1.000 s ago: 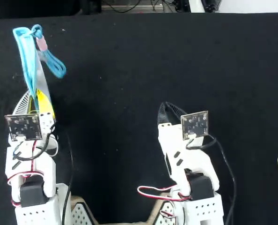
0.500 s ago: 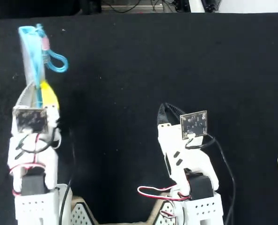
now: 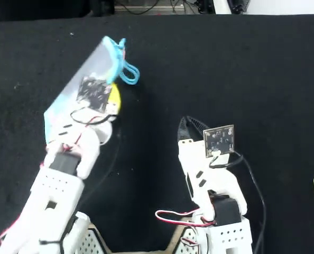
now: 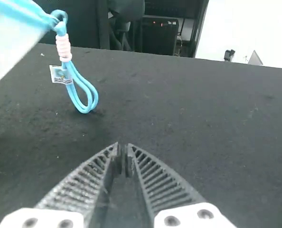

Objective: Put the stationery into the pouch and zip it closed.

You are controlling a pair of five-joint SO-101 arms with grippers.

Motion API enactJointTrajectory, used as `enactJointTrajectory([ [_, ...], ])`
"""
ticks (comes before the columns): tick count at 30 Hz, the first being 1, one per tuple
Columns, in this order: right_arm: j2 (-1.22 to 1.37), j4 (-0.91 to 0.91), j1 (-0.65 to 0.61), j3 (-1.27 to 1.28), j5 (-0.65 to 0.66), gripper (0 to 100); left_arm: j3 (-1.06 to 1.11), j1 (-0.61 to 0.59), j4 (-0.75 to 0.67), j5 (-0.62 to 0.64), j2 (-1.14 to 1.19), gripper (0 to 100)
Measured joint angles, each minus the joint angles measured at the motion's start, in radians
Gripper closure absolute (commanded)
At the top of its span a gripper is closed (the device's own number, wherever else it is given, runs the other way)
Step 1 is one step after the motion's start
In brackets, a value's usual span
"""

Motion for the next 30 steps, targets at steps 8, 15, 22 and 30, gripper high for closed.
enactJointTrajectory([
  [8,0.0,0.0,0.0,0.0,0.0,98.6,-0.16,0.064,0.229,0.239,0.181,83],
  [15,0.0,0.0,0.0,0.0,0.0,98.6,-0.235,0.071,0.334,0.181,0.181,85],
  [22,0.0,0.0,0.0,0.018,0.0,98.6,-0.129,-0.095,0.394,0.11,0.058,88],
  [30,0.0,0.0,0.0,0.018,0.0,98.6,0.083,-0.477,0.4,0.04,-0.037,88],
])
